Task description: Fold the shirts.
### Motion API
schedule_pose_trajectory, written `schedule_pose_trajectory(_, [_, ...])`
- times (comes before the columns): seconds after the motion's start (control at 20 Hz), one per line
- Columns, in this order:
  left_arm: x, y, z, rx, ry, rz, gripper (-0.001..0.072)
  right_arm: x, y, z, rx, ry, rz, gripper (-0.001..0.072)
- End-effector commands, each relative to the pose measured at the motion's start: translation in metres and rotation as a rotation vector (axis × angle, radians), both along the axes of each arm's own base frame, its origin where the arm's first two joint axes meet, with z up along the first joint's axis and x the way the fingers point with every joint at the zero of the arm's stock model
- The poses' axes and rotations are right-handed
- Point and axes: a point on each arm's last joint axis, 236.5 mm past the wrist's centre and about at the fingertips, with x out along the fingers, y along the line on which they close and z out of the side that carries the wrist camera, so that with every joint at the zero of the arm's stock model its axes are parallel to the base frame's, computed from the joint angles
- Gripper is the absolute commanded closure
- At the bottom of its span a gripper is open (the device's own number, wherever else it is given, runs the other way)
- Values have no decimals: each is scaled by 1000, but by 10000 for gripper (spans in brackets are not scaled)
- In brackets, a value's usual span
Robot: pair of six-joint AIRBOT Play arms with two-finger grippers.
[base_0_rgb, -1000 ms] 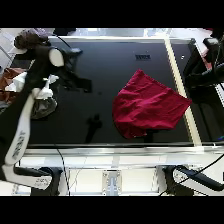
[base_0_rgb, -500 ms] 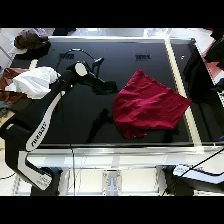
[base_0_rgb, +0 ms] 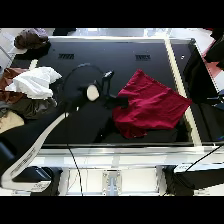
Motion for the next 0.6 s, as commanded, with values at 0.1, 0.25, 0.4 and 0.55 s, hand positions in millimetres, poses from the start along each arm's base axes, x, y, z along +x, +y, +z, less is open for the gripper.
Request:
schedule_pose_trajectory(0.1, [-19,36,-19,-208,156,453,13,5,12,-67,103,76,69,167])
schedule_pose_trajectory(0.25, [-15,37,-25,-249,149,515,13,14,26,-94,142,94,110,167])
schedule_pose_trajectory(0.4, [12,36,-10,-334,50,564,13,34,34,-110,115,76,130,168])
schedule_pose_trajectory(0.55, [11,37,-23,-309,69,566,12,63,39,-114,56,17,129,171])
